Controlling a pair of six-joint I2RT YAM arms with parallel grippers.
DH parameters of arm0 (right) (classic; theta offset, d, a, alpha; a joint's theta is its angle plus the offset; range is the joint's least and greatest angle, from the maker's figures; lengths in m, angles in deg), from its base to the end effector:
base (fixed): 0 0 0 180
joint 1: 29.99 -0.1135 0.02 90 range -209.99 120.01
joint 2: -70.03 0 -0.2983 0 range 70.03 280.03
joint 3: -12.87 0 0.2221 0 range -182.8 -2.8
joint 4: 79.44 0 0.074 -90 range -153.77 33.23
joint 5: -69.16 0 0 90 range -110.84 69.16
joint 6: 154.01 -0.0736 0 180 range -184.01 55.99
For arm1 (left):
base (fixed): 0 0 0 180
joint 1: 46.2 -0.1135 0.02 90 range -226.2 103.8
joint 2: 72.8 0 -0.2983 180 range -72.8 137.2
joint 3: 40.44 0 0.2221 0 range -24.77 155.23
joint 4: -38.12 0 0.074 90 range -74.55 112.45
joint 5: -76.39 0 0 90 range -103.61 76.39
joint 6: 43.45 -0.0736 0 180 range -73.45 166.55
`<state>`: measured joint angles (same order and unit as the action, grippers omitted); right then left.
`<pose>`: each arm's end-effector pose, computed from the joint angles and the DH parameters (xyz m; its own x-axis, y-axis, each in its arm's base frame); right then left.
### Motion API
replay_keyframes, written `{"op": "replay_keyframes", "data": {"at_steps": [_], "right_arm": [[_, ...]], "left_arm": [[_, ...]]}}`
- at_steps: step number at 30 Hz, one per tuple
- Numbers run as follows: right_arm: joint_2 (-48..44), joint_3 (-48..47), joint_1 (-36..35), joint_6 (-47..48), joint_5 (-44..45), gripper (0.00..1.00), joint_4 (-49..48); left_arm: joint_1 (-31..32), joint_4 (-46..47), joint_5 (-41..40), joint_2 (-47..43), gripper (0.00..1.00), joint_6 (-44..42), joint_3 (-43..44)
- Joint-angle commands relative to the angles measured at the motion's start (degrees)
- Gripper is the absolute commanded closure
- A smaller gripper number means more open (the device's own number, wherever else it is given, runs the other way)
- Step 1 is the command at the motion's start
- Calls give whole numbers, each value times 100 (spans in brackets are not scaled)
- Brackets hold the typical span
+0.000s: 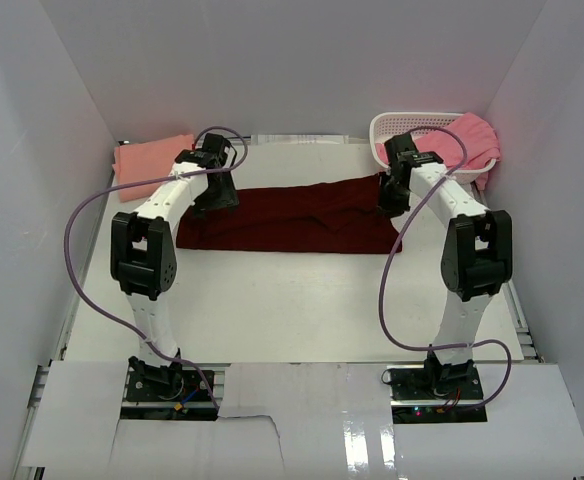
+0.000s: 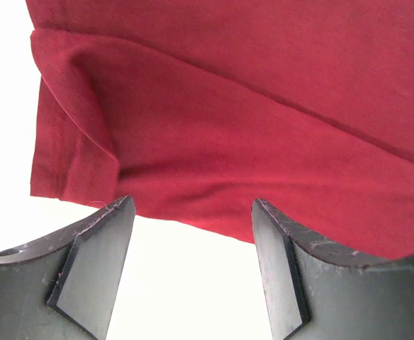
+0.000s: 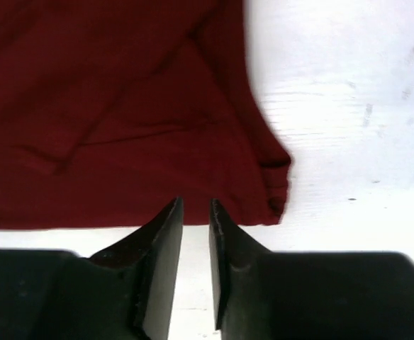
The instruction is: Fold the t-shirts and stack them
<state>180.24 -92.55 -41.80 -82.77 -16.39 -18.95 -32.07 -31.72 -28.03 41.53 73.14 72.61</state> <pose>0.3986 0.0775 0.2410 -0.8973 0.1399 -0.4186 0.1228 0.9901 0.0678 0.4040 -0.0828 0.2429 -0.8914 -0.2226 -0.3948 -0.2692 0.9608 0.0659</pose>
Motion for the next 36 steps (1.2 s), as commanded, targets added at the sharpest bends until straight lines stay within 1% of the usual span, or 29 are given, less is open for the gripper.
{"op": "replay_keyframes", "data": {"at_steps": [1, 2, 3, 4, 5, 8, 10, 11, 14, 16, 17, 23, 27, 30, 36], "right_arm": [[-114, -489, -409, 171, 30, 71, 422], [-27, -534, -479, 197, 4, 64, 414], [35, -578, -662, 241, 3, 63, 388], [114, -630, -751, 303, -23, 59, 387], [288, -744, -935, 468, -101, 59, 370], [597, -929, -1173, 662, 108, 58, 335], [703, -974, -1376, 699, 449, 58, 308], [747, -965, -1446, 794, 469, 59, 195], [730, -904, -1534, 927, 548, 58, -120], [668, -737, -1587, 1129, 583, 55, -324], [642, -702, -1631, 1173, 584, 55, -394], [817, -710, -1728, 1340, 636, 54, -527], [914, -666, -1772, 1393, 470, 52, -702], [1011, -701, -1798, 1393, 321, 52, -773], [1134, -772, -1842, 1349, 39, 52, -852]], "left_arm": [[186, -304, 140, -455, 22, 215, 219], [291, -322, 228, -437, 22, 241, 254], [362, -331, 298, -428, 22, 268, 264], [467, -322, 421, -402, 22, 294, 264], [703, -305, 439, -332, 22, 373, 272], [1143, -199, 343, -113, 23, 478, 281], [1241, -155, 395, -24, 23, 654, 281], [1267, 10, 491, 2, 23, 689, 238], [1259, 284, 904, 64, 23, 742, 141], [1215, 416, 1299, 178, 23, 795, 114], [1163, 529, 1814, 230, 23, 847, 79], [996, 864, 2424, 521, 23, 1217, -149], [749, 1145, 2733, 556, 23, 1436, -483], [696, 1199, 2646, 556, 23, 1437, -606], [608, 1225, 2725, 670, 23, 1419, -756]]}}
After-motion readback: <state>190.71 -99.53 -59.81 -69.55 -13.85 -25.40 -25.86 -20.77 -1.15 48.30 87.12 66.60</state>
